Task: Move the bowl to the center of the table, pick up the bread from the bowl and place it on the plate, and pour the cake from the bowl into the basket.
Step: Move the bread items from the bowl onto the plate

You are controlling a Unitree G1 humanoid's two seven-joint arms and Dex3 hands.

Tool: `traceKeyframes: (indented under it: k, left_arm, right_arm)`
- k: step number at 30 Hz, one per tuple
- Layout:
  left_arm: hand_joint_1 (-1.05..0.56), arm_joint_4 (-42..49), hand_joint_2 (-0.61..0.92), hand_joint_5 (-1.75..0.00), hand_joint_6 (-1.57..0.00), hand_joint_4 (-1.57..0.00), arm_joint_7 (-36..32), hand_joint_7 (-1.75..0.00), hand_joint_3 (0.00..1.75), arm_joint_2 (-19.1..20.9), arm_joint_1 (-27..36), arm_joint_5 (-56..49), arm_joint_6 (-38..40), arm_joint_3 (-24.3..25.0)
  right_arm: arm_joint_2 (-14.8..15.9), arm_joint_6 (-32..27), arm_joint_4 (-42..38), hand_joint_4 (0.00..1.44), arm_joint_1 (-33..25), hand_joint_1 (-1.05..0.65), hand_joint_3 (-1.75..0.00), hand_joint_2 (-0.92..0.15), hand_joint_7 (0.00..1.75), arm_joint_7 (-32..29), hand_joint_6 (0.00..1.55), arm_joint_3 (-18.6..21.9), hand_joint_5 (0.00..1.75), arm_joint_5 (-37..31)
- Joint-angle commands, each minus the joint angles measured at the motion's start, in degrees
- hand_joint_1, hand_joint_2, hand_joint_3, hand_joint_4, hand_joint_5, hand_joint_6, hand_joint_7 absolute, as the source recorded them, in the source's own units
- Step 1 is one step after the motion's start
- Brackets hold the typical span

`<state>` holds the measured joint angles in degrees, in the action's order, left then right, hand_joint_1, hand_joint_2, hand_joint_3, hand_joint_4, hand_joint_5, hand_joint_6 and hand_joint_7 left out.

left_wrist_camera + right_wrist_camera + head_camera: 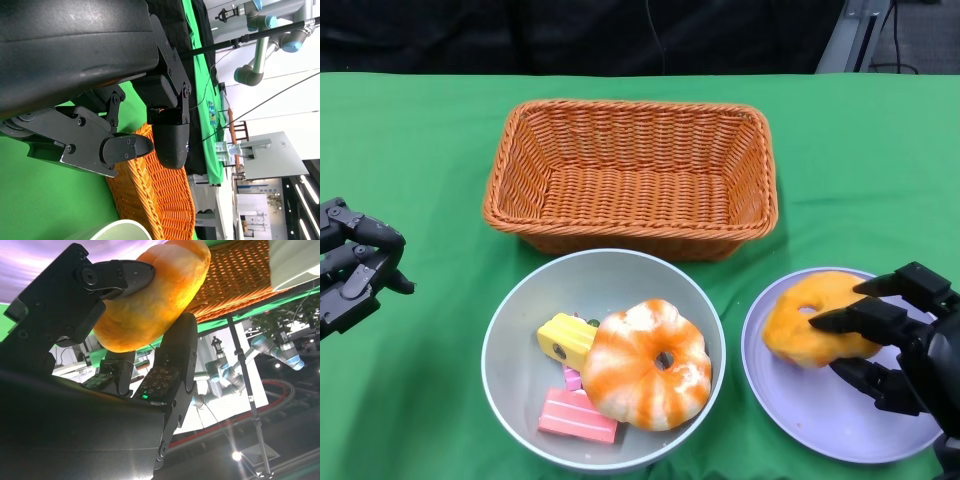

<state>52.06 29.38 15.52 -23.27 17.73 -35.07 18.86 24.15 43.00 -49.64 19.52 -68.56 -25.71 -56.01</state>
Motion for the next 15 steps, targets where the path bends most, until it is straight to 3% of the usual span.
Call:
traceKeyframes:
  k: [1,5,15]
  left_arm:
    - [-0.06,0.43,0.85,-1.35,-0.9,-0.87,0.3,-1.01,0.5,1.02,0.22,-0.21,-0.76,0.29]
    - [-0.07,0.43,0.84,-1.34,-0.9,-0.87,-0.23,-1.02,0.5,1.08,0.27,-0.46,-0.51,0.19]
    - [-0.06,0.94,0.84,-1.34,-0.89,-0.87,0.93,-1.02,0.51,1.11,0.02,0.15,-1.1,0.41]
  right_arm:
    - [2.17,-0.76,3.63,0.91,-2.46,0.01,-0.97,-0.28,0.04,5.78,1.02,1.06,0.3,3.49]
    - [3.19,-1.61,8.18,0.87,-4.68,0.06,-0.93,-0.3,0.0,12.14,0.92,2.0,0.07,6.23]
    - [3.2,-2.81,13.9,0.83,-7.72,0.08,-0.89,-0.3,0.0,19.24,0.86,4.54,0.01,9.27]
